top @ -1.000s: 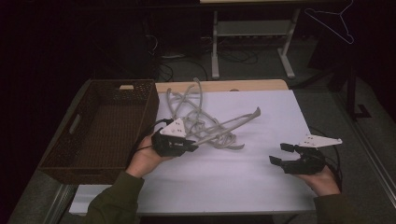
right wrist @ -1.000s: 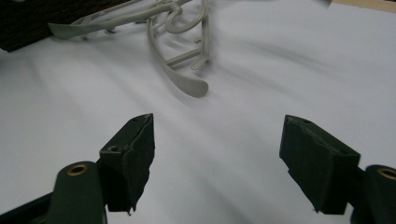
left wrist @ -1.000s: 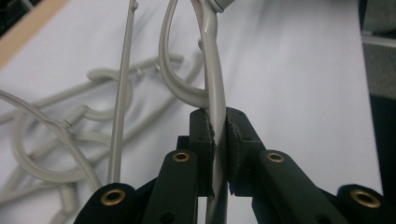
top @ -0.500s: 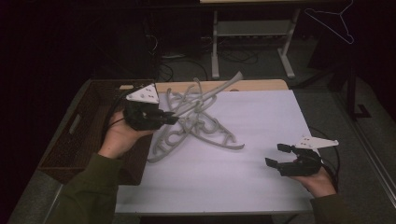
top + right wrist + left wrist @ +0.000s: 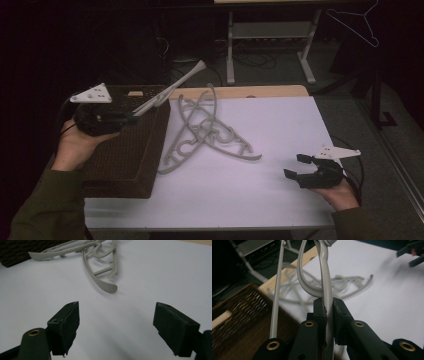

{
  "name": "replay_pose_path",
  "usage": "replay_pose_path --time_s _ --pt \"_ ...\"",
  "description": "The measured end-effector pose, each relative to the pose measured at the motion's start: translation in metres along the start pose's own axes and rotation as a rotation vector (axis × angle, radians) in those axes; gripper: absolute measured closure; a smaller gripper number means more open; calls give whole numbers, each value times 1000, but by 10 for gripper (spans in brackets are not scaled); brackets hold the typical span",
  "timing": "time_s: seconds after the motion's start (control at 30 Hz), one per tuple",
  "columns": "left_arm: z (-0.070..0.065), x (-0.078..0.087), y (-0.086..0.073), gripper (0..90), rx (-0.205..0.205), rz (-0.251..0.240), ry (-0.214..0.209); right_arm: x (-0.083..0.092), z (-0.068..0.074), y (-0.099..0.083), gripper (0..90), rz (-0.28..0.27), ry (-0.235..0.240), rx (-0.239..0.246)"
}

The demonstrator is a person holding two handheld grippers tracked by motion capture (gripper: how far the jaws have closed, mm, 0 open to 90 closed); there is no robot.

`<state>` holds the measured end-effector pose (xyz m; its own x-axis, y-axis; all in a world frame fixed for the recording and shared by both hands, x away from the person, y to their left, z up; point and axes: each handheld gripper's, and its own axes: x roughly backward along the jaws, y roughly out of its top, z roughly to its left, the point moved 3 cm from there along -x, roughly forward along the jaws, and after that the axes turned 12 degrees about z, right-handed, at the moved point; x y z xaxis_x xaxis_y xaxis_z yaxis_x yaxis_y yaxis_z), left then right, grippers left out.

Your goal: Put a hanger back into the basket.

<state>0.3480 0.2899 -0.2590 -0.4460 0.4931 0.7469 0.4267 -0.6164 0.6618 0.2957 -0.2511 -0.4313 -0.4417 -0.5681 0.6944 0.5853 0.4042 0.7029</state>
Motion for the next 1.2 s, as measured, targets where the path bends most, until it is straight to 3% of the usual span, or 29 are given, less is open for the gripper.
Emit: replay_pose_path --time_s 0.1,0.43,0.57,0.83,1.0,1.2 --pt "15 9 -24 825 52 21 34 0 -1 0 208 -5 -3 -2" --pt "34 26 -66 825 100 92 100 0 -2 0 210 -2 -9 -6" --pt "39 25 -82 825 123 124 103 -1 -2 -1 212 3 -12 -6" --pt "48 7 -97 824 124 174 84 -1 -3 -2 214 7 -14 -10" --pt "50 6 -103 825 135 175 61 -1 -5 -2 215 6 -17 -7" --pt "54 3 -112 824 147 208 73 -1 -5 -2 217 5 -20 -6"
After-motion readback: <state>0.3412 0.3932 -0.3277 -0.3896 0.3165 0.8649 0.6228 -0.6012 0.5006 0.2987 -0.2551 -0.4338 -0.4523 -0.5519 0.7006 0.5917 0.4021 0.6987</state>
